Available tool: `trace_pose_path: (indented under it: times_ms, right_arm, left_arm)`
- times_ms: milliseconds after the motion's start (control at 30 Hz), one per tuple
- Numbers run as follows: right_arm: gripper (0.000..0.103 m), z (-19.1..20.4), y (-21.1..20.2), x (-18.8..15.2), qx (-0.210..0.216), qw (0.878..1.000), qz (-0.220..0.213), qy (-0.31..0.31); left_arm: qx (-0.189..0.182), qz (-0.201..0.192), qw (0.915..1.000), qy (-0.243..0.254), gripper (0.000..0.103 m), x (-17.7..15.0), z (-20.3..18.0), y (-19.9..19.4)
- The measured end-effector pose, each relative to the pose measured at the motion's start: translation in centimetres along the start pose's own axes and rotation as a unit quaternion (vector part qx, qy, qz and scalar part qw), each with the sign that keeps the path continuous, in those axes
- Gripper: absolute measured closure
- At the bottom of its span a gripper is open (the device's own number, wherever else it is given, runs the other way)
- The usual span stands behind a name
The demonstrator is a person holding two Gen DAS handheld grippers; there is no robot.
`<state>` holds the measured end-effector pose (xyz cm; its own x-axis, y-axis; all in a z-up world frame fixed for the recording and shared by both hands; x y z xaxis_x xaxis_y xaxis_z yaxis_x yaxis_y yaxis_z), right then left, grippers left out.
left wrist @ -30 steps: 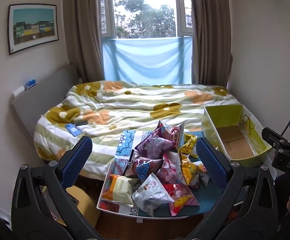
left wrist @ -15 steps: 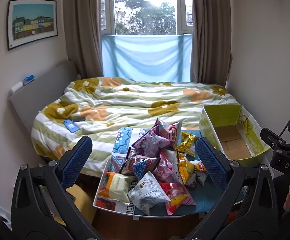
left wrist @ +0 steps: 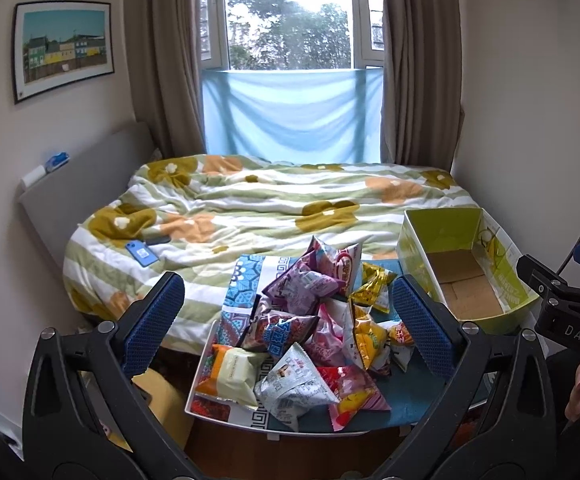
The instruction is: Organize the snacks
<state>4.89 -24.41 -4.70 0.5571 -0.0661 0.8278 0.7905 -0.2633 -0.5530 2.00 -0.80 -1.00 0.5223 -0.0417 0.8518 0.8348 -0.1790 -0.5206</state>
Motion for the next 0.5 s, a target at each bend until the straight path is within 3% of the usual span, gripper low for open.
trace_pose_path:
  times_ms: [500]
  right_arm:
    - [0.0,-0.06,0.4,0.04,-0.002,1.0,0.002,-0.001]
  left_arm:
    - [0.005,-0.005,1.0,0.004,0.0,0.26,-0.32,-0.05]
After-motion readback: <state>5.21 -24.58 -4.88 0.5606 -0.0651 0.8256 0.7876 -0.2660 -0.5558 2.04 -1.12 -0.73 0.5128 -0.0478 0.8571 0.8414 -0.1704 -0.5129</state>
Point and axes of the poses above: each gripper's, at about its wrist camera, not at the fingertips, and y roughly the way its jaws point, z to its left, x to its top, the point moved 2 cm from there along y, roughly the way its jaws point, and after that the axes turned 12 degrees about -x, right-handed, at the moved point
